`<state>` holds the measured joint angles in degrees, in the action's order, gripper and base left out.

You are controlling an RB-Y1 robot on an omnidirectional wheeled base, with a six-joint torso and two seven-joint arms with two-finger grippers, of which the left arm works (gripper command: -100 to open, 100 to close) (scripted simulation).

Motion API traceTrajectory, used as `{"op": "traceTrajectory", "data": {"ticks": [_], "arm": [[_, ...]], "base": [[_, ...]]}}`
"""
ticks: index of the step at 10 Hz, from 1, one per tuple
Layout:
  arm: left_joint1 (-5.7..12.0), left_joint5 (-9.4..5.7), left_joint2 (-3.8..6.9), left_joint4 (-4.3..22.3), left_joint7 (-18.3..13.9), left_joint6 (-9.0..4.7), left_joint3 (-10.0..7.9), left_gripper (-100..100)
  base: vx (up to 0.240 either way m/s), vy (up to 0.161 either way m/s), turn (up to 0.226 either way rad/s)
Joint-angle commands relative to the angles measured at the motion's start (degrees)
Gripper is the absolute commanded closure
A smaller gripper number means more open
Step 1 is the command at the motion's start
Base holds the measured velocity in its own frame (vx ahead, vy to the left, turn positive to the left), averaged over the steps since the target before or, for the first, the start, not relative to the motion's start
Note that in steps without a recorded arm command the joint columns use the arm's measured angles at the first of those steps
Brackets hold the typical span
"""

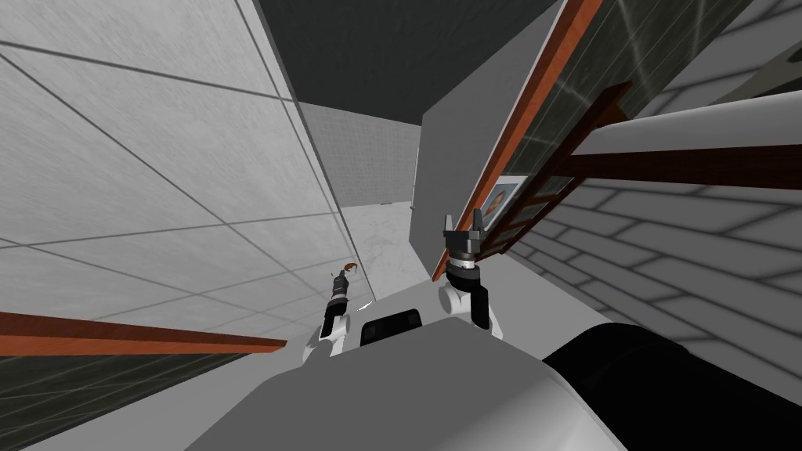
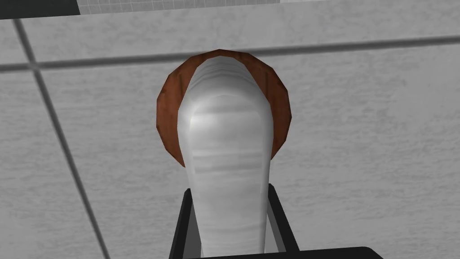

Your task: Push the door open

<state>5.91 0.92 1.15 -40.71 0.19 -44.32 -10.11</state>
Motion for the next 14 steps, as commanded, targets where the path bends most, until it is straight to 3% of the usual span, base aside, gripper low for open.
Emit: {"op": "traceTrajectory", "data": {"ticks": [1,2,8,12,14], "arm": [[-0.29,0.01,-0.10,0.11,-0.02,-0.09,0.04,100],[-0.04,-0.38,0.78,0.02,0.19,0.01,-0.69,100],[-0.18,-1.90,2.78,0.10,0.96,0.05,-3.45,100],[-0.31,-3.19,3.67,0.16,1.61,0.09,-5.79,100],[-0.31,-3.19,3.67,0.16,1.61,0.09,-5.79,100]], "base": [[0.000,0.000,0.000],[0.106,-0.030,0.017],[0.184,-0.040,0.040],[0.194,-0.023,0.052],[0.086,-0.030,0.019]]}}
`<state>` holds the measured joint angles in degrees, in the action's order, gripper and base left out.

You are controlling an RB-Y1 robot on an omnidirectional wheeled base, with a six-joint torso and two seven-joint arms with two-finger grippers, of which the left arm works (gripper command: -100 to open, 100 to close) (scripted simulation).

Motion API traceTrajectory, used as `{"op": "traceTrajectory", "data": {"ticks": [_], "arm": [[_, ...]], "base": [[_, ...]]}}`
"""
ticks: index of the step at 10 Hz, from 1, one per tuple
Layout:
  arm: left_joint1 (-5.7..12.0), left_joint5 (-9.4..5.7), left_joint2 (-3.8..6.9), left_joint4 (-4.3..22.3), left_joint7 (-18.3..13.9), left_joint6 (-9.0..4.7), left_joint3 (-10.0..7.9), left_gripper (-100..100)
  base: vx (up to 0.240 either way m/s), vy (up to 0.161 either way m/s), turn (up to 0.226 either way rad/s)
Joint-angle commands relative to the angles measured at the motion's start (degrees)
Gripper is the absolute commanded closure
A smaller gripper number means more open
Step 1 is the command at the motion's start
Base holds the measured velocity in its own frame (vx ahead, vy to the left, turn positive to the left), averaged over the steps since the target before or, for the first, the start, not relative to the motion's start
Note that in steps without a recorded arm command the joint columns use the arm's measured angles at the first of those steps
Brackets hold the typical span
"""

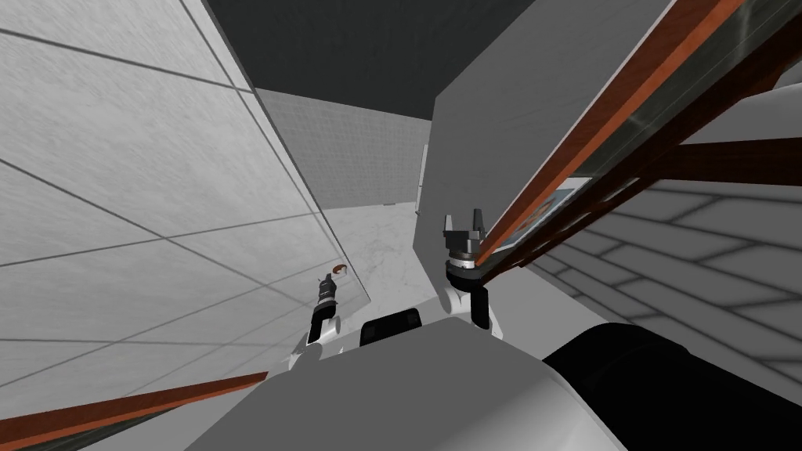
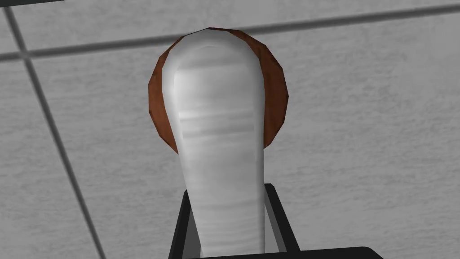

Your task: Push the door open

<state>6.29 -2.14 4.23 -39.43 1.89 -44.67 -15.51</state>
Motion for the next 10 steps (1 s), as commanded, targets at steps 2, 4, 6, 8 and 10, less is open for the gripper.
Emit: {"op": "traceTrajectory", "data": {"ticks": [2,4,6,8,10], "arm": [[-0.77,-0.99,0.89,-1.08,0.34,0.47,-1.95,100],[-0.84,-1.69,0.98,-1.04,0.69,0.49,-3.22,100],[-0.90,-2.37,0.94,-1.01,1.04,0.51,-4.46,100],[-0.96,-3.02,0.79,-0.97,1.37,0.53,-5.65,100],[-1.02,-3.63,0.53,-0.94,1.68,0.54,-6.74,100]], "base": [[0.161,-0.044,0.080],[0.194,-0.055,0.056],[0.209,-0.045,0.059],[0.182,-0.037,0.077],[0.190,-0.052,0.069]]}}
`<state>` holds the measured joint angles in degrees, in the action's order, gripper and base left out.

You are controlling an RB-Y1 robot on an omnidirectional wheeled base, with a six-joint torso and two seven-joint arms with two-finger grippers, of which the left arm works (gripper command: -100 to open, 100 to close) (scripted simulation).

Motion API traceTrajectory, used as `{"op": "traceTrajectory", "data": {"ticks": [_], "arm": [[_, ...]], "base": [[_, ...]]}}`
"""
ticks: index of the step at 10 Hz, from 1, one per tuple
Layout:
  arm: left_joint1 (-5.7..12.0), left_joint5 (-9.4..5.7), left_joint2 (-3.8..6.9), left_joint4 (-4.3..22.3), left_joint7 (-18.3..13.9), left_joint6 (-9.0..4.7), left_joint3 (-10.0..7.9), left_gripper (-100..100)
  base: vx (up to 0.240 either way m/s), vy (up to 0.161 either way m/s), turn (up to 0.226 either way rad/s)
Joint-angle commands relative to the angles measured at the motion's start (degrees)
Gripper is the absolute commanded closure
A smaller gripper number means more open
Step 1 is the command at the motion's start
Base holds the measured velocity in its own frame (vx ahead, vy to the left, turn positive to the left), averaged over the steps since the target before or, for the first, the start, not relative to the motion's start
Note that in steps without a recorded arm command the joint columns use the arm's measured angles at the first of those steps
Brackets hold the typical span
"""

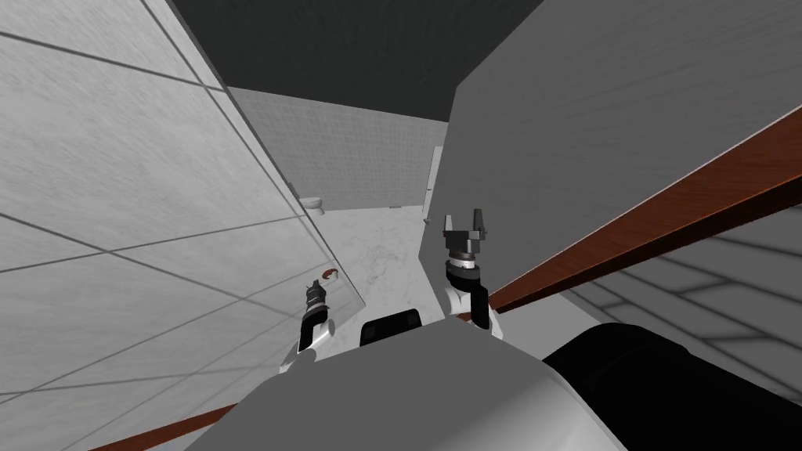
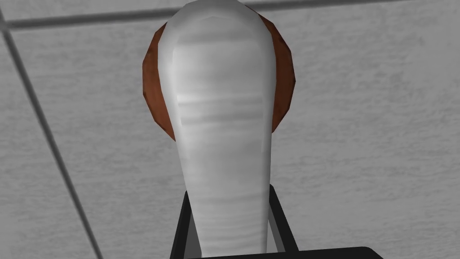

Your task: Push the door open

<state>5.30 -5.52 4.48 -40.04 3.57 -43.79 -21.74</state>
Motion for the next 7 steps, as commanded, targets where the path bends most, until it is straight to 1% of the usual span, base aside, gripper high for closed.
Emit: {"op": "traceTrajectory", "data": {"ticks": [1,5,7], "arm": [[-0.05,-0.53,0.14,-0.31,0.15,-0.33,-1.04,100],[-0.14,-1.53,-0.69,-0.26,0.65,-0.31,-2.85,100],[-0.18,-1.94,-1.20,-0.24,0.86,-0.30,-3.60,100]], "base": [[0.185,-0.056,0.068],[0.163,-0.045,0.058],[0.157,-0.017,0.052]]}}
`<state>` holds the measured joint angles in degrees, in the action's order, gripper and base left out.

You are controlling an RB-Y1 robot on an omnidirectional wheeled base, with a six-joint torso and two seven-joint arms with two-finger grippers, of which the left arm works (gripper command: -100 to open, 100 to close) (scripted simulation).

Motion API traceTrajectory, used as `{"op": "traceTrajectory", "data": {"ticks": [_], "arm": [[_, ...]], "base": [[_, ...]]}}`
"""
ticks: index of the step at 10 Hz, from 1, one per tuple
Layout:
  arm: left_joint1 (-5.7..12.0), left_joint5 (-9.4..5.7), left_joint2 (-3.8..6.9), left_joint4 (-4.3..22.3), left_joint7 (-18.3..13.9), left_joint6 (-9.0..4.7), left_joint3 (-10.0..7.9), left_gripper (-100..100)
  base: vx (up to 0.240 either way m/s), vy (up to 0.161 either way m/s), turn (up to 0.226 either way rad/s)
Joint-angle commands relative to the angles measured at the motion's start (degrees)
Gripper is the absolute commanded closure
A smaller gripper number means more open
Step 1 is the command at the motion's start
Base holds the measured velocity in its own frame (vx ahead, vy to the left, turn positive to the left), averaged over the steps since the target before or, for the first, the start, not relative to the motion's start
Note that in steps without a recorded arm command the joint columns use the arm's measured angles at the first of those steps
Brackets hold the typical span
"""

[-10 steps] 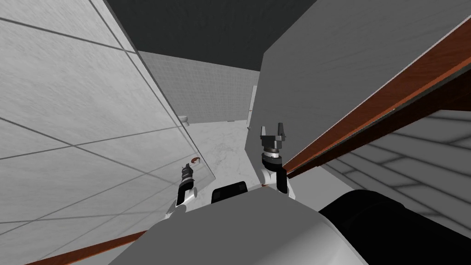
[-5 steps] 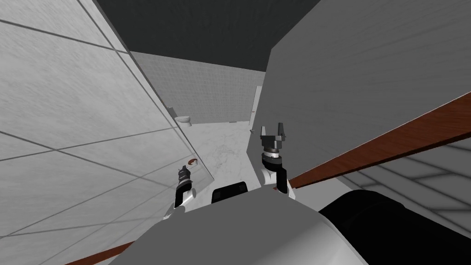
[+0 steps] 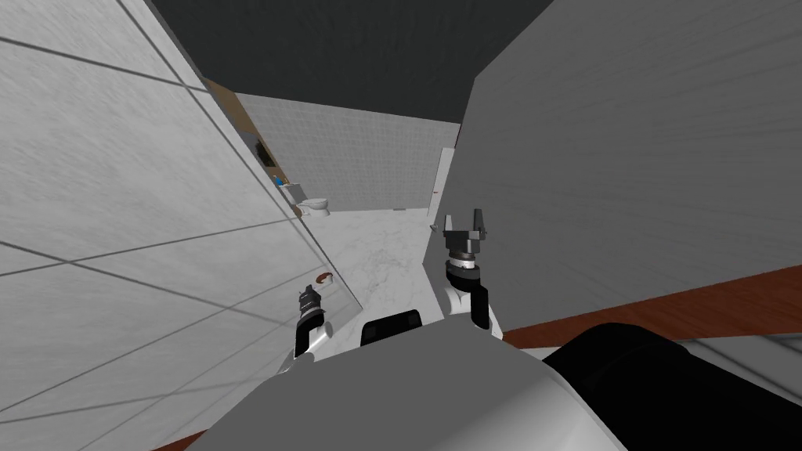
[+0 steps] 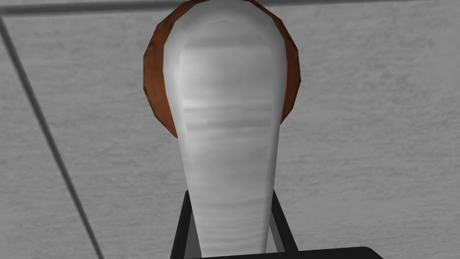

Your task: Push the door open

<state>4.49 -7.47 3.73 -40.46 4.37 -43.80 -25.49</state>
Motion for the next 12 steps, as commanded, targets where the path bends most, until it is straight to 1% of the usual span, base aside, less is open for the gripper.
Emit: {"op": "traceTrajectory", "data": {"ticks": [1,2,4,6,9,10,11,12], "arm": [[0.00,0.00,0.00,0.00,0.00,0.00,0.00,100],[-0.49,-1.21,0.49,-0.47,0.62,-0.05,-1.06,100],[-0.97,-2.40,0.78,-0.86,1.26,-0.11,-2.00,100],[-1.58,-3.92,1.07,-1.36,2.09,-0.19,-3.20,100],[-2.68,-6.67,1.41,-2.27,3.57,-0.33,-5.36,100],[-2.87,-7.16,1.45,-2.43,3.84,-0.36,-5.74,100],[-3.49,-8.70,1.53,-2.94,4.67,-0.44,-6.96,100],[-3.91,-9.75,1.56,-3.28,5.23,-0.49,-7.78,100]], "base": [[0.057,0.007,0.036],[0.105,0.028,-0.042],[0.164,0.013,-0.038],[0.165,0.035,-0.047],[0.199,0.046,-0.057],[0.165,0.039,-0.035],[0.190,0.051,-0.076],[0.190,0.097,-0.082]]}}
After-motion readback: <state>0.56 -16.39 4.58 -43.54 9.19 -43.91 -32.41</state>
